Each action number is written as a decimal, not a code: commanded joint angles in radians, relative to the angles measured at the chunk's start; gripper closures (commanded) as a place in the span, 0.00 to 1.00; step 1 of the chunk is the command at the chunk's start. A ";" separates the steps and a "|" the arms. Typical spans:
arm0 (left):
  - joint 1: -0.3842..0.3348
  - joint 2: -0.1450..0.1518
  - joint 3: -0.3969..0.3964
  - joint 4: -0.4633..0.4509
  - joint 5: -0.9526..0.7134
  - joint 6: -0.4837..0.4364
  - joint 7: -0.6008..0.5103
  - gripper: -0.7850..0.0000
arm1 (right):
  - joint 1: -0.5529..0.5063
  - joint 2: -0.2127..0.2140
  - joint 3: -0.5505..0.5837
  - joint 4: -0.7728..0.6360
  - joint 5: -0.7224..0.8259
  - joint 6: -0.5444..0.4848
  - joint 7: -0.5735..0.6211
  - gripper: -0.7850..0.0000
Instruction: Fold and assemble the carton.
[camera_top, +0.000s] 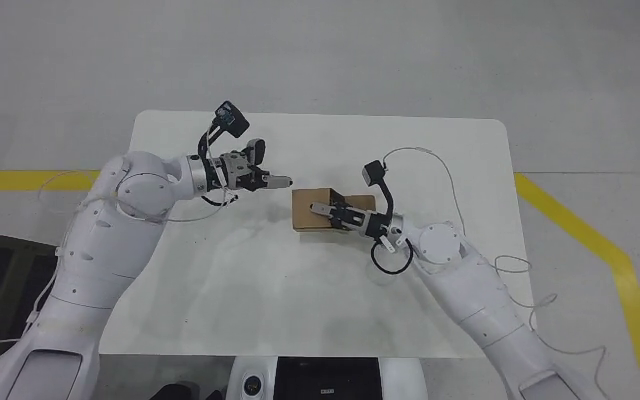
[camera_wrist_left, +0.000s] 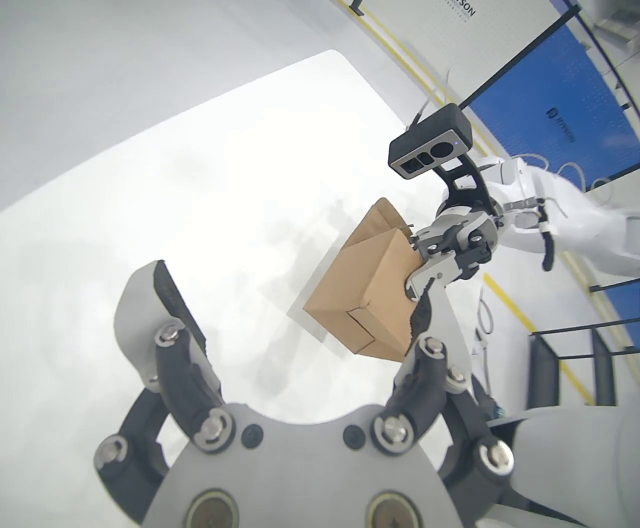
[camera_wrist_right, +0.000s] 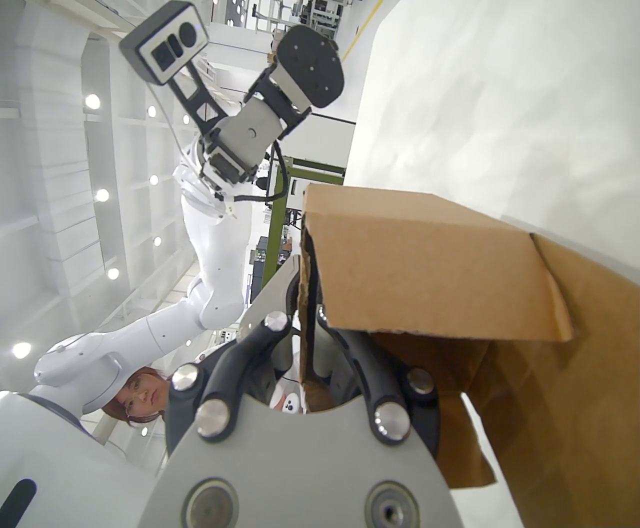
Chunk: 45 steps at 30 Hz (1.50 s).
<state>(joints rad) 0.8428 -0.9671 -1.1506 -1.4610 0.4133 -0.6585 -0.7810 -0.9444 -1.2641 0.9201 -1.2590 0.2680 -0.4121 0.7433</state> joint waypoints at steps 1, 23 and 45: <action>0.032 0.005 -0.009 -0.011 0.082 -0.044 0.050 0.00 | 0.018 -0.009 -0.019 0.032 0.000 0.001 -0.005 1.00; 0.088 0.027 -0.054 -0.013 0.290 -0.251 0.173 0.00 | 0.076 -0.044 -0.048 0.159 -0.042 -0.042 -0.013 0.00; 0.118 0.024 0.041 0.010 0.665 -0.354 0.592 0.00 | -0.113 0.052 0.216 -0.153 -0.151 0.049 0.097 0.00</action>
<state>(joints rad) 0.9613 -0.9457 -1.1182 -1.4519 1.0426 -1.0124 -0.2363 -1.0517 -1.2163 1.1207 -1.3980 0.1280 -0.3632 0.8339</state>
